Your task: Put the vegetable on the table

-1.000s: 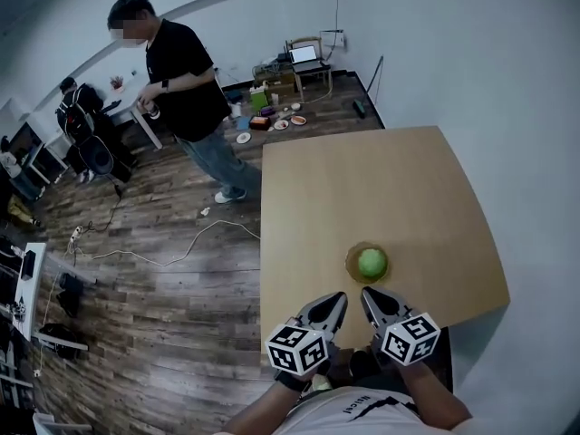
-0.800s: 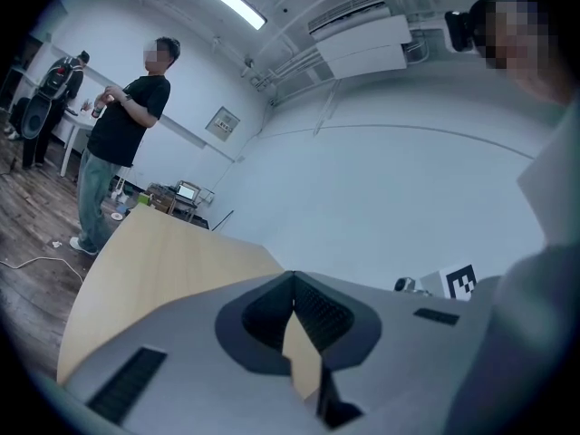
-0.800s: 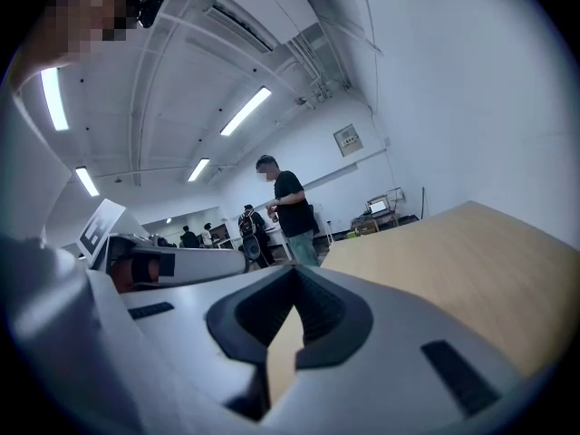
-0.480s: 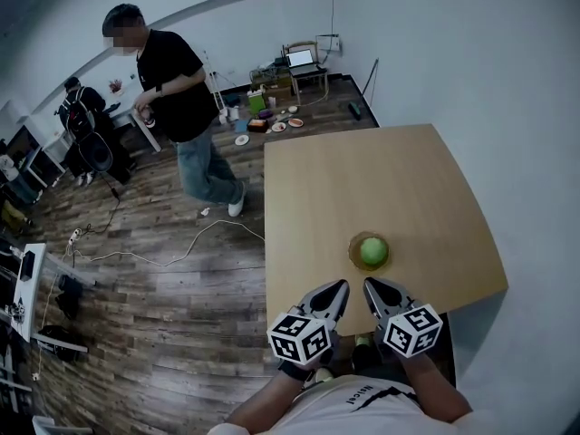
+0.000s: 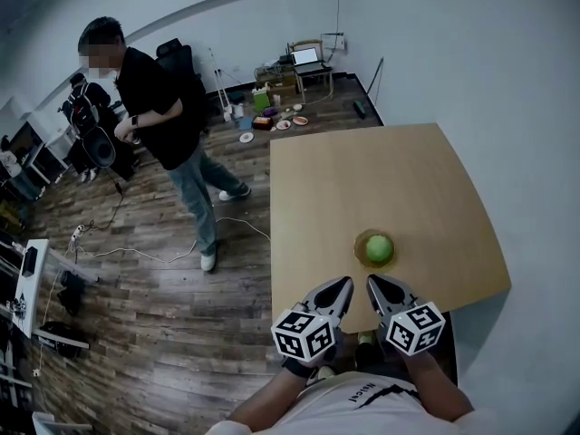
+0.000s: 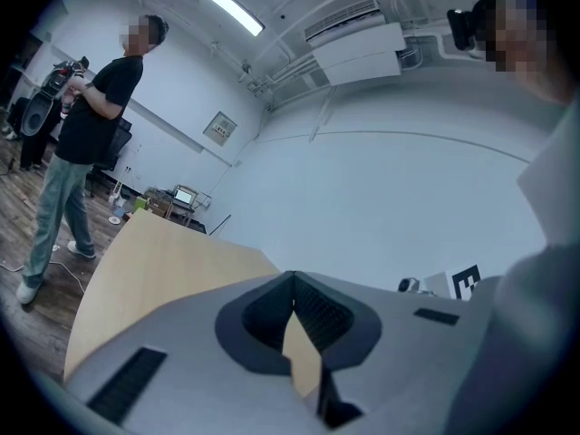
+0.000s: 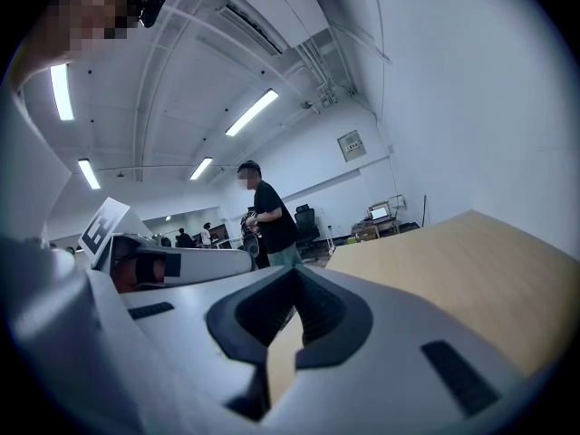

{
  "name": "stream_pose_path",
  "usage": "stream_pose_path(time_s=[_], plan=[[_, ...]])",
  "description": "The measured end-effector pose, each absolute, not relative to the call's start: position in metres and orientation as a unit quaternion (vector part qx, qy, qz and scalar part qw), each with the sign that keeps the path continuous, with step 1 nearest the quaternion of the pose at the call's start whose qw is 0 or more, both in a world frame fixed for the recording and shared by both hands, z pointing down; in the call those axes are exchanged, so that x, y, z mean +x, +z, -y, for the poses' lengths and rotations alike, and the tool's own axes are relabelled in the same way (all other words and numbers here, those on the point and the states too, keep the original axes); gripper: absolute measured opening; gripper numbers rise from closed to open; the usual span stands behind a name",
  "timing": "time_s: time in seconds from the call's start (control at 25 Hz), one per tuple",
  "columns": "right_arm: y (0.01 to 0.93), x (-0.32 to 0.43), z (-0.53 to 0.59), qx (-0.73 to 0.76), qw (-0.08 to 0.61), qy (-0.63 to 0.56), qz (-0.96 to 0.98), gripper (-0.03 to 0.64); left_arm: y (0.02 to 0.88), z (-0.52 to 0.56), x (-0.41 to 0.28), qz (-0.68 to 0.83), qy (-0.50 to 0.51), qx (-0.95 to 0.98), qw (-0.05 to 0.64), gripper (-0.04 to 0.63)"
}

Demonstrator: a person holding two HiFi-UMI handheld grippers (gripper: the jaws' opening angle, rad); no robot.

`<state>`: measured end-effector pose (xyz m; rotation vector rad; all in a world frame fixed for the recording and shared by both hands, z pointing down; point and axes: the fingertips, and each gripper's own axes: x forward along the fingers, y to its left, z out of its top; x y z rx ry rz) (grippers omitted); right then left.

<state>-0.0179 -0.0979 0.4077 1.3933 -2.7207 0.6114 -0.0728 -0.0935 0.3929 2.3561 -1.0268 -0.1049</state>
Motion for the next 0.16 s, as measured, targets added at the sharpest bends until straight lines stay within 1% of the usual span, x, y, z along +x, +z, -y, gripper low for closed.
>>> stream_pose_path(time_s=[0.16], plan=[[0.4095, -0.0212, 0.0986, 0.446, 0.013, 0.196, 0.873, 0.013, 0.3951, 0.0938, -0.0759, 0.385, -0.04, 0.878, 0.282, 0.013]])
